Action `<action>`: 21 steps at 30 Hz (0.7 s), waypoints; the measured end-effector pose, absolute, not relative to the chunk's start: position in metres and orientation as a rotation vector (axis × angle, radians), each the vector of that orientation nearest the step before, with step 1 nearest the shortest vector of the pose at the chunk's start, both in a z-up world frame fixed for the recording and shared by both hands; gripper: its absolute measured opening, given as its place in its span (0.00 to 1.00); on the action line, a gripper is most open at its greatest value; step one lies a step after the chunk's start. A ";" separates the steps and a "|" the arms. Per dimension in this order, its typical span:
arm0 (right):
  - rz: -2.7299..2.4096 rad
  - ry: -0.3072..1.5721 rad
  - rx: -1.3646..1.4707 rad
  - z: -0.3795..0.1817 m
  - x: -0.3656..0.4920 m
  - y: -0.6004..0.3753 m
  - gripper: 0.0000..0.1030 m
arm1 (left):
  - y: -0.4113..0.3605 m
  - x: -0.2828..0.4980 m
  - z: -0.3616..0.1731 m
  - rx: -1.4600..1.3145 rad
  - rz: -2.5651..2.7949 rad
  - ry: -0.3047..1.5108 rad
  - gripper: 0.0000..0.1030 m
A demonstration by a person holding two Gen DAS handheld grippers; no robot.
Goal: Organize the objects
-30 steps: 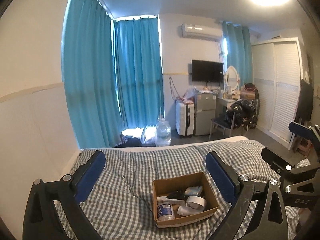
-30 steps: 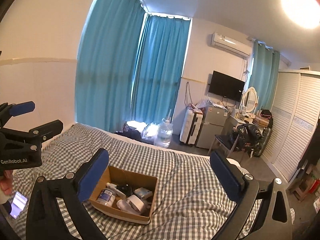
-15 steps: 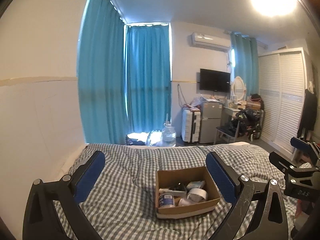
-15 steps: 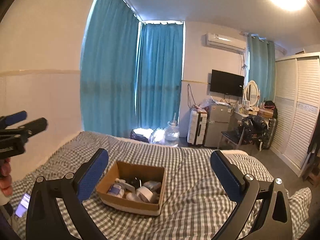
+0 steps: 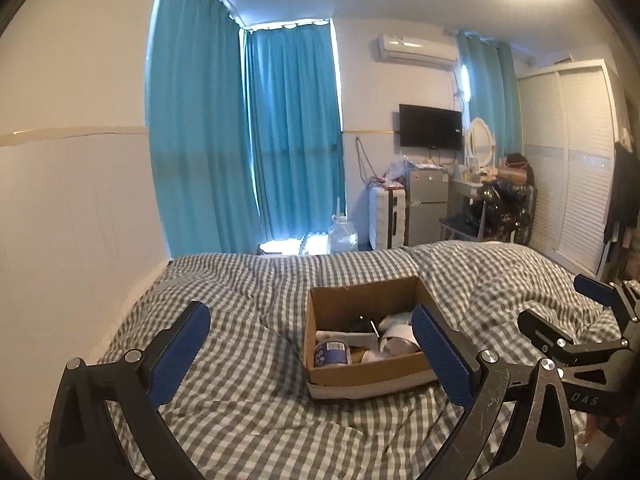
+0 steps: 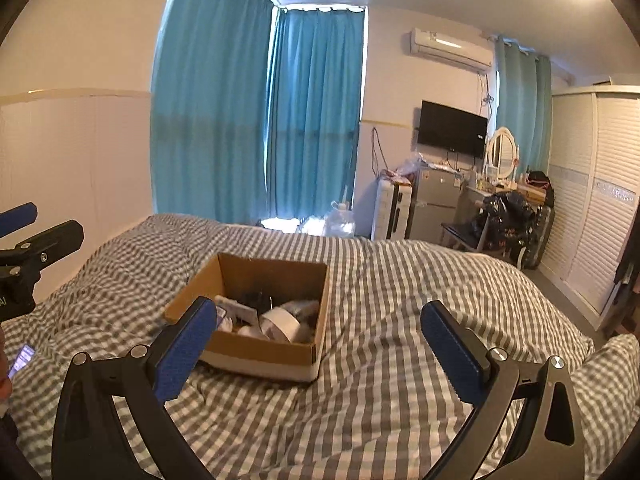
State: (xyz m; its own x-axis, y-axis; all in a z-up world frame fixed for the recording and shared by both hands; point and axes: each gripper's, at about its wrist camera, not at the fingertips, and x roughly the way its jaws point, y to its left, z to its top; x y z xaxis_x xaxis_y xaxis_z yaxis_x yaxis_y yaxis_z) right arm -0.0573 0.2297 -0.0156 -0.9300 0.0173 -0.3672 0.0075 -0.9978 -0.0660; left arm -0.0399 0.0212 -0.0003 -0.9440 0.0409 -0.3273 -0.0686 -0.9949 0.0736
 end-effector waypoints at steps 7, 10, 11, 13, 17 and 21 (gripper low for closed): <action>3.075 -0.079 -0.591 -0.016 -0.057 0.233 0.99 | 0.016 -0.047 -0.010 -0.575 3.036 0.084 1.00; 3.074 -0.080 -0.592 -0.015 -0.058 0.233 0.99 | 0.016 -0.047 -0.009 -0.574 3.040 0.097 1.00; 3.073 -0.080 -0.596 -0.015 -0.058 0.233 0.99 | 0.015 -0.046 -0.010 -0.570 3.040 0.098 1.00; 3.073 -0.082 -0.595 -0.015 -0.058 0.232 0.99 | 0.014 -0.046 -0.010 -0.571 3.040 0.095 1.00; 3.076 -0.088 -0.597 -0.016 -0.059 0.230 0.99 | 0.012 -0.046 -0.011 -0.578 3.043 0.081 1.00; 3.072 -0.088 -0.595 -0.015 -0.058 0.231 0.99 | 0.011 -0.045 -0.010 -0.568 3.044 0.090 1.00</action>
